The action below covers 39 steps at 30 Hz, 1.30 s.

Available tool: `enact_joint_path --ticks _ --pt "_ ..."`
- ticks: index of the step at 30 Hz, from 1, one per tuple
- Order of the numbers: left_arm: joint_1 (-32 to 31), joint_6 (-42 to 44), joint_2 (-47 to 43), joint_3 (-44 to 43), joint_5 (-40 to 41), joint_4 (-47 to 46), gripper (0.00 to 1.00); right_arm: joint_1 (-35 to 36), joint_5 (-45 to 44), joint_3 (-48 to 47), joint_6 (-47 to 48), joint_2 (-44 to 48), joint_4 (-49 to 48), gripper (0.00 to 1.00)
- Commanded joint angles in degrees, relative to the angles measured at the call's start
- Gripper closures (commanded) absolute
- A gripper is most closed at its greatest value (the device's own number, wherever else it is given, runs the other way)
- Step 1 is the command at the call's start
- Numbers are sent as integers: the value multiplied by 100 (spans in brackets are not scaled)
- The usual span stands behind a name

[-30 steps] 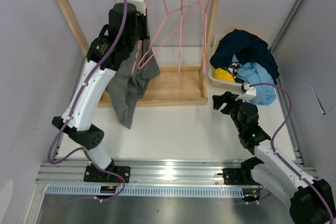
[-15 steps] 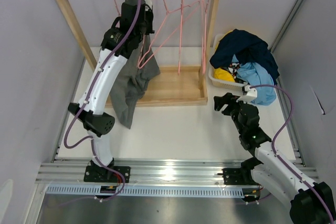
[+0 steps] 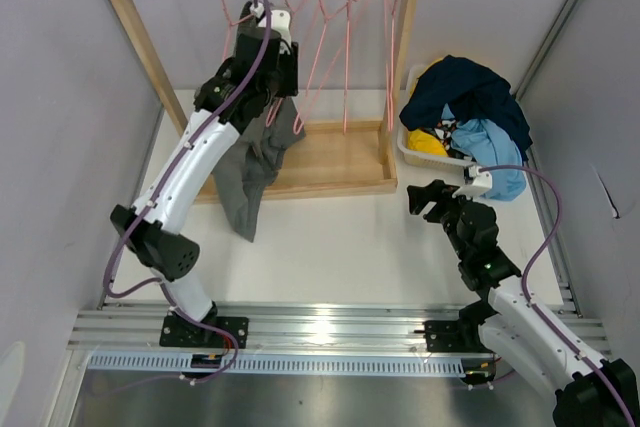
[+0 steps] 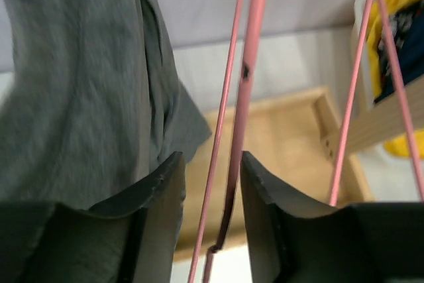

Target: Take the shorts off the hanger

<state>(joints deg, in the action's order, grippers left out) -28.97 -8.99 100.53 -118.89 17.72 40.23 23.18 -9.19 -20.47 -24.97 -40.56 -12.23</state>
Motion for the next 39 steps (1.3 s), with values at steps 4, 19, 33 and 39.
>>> enact_joint_path --ticks 4,19,33,39 --pt "-249 -32 -1376 262 -66 11 44 46 102 34 -43 -233 -253 24" --pt "707 609 -2697 1043 75 -480 27 283 40 61 -52 -471 -359 24" --pt "1385 583 -1291 156 -673 -718 33 424 -206 201 -8 -128 -16 24" --pt "1508 443 -948 173 -778 -709 80 424 -232 236 19 -154 -69 24"
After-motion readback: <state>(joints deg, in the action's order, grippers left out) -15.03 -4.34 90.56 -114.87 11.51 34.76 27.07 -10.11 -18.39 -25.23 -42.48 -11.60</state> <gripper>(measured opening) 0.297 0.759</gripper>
